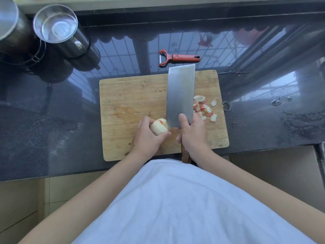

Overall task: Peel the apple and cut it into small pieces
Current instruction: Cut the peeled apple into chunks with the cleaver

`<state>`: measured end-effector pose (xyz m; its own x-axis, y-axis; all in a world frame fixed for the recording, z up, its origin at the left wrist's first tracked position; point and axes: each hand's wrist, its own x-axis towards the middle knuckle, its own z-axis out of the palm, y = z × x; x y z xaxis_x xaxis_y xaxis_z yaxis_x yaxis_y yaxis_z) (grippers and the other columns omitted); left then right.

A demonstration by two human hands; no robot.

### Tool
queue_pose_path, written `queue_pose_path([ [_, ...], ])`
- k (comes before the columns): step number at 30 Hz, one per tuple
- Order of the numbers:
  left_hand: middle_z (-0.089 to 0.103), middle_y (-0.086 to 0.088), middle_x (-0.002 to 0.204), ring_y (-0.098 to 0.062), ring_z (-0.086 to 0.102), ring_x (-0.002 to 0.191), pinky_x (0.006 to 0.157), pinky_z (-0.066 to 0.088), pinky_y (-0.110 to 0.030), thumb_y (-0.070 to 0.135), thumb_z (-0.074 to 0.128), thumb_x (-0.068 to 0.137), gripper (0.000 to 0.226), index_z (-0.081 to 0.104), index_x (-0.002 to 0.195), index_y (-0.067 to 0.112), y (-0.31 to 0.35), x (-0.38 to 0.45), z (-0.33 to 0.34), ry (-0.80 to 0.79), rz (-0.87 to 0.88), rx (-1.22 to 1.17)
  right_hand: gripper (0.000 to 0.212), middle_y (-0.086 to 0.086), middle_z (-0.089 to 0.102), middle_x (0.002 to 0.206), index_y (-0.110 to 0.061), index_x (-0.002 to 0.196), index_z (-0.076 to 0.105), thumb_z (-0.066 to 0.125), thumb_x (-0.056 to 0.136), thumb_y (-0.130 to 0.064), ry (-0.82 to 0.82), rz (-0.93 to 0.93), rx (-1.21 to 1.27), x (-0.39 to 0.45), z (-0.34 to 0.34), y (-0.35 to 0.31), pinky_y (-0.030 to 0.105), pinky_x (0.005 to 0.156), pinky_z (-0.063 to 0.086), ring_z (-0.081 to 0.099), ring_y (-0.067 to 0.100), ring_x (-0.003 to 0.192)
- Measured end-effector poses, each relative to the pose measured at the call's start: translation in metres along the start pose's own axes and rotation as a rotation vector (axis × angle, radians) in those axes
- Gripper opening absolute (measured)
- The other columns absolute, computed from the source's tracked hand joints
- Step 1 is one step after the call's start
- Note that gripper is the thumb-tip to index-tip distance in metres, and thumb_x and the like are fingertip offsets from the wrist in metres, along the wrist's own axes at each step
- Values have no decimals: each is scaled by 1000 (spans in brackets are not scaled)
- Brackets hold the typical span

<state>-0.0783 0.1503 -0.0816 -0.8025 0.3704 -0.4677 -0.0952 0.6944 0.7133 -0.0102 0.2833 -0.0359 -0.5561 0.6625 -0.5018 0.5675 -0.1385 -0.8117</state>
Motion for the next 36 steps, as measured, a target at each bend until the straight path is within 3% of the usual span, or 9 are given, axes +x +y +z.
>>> queue_pose_path([
  [5,55,8,104,-15,54,98,80,50,-40,50,88,70,53,51,101,26,3,-2,2,22,-4,34,17,22,63,84,-11,99,56,48,102,-25,17,-5,-7,-1,3,0,23,39,40,51,20,39],
  [8,53,8,104,-15,52,98,76,47,-39,54,85,72,54,49,101,26,7,-5,4,33,-14,58,22,21,60,80,-5,99,56,50,101,-26,44,-13,-50,0,5,2,24,39,42,54,17,40],
  [12,50,9,103,-14,49,96,68,37,-35,56,83,75,55,46,101,25,12,-9,8,57,-29,91,20,4,60,69,-15,89,56,49,99,-30,75,-36,-101,0,7,6,40,49,53,59,24,46],
  [19,50,7,104,-12,47,94,68,37,-34,51,84,76,53,47,102,22,14,-11,11,77,-42,58,17,0,59,67,-19,86,56,50,99,-27,100,-24,-70,-1,8,5,29,45,46,57,21,43],
  [23,49,7,105,-13,48,93,68,40,-36,50,83,77,53,46,101,22,16,-15,13,65,-37,82,20,2,59,68,-22,80,54,52,99,-28,96,8,-54,2,12,5,31,46,50,58,23,49],
  [26,49,6,105,-15,50,93,72,43,-38,48,83,75,53,46,102,21,16,-17,13,54,-43,69,23,4,62,68,-24,76,51,51,97,-34,102,-5,-102,3,15,5,40,52,55,64,27,56],
  [30,53,12,104,-16,54,102,81,47,-38,43,87,73,50,52,102,24,7,-13,9,56,-40,-33,15,12,66,78,-14,92,57,50,101,-24,51,31,17,0,8,3,23,40,42,54,15,39],
  [36,61,10,114,-14,58,107,88,50,-35,38,89,73,50,57,110,29,-4,-8,2,18,-18,-123,20,23,67,83,-8,100,56,49,101,-27,24,31,26,2,9,5,22,39,40,52,16,37],
])
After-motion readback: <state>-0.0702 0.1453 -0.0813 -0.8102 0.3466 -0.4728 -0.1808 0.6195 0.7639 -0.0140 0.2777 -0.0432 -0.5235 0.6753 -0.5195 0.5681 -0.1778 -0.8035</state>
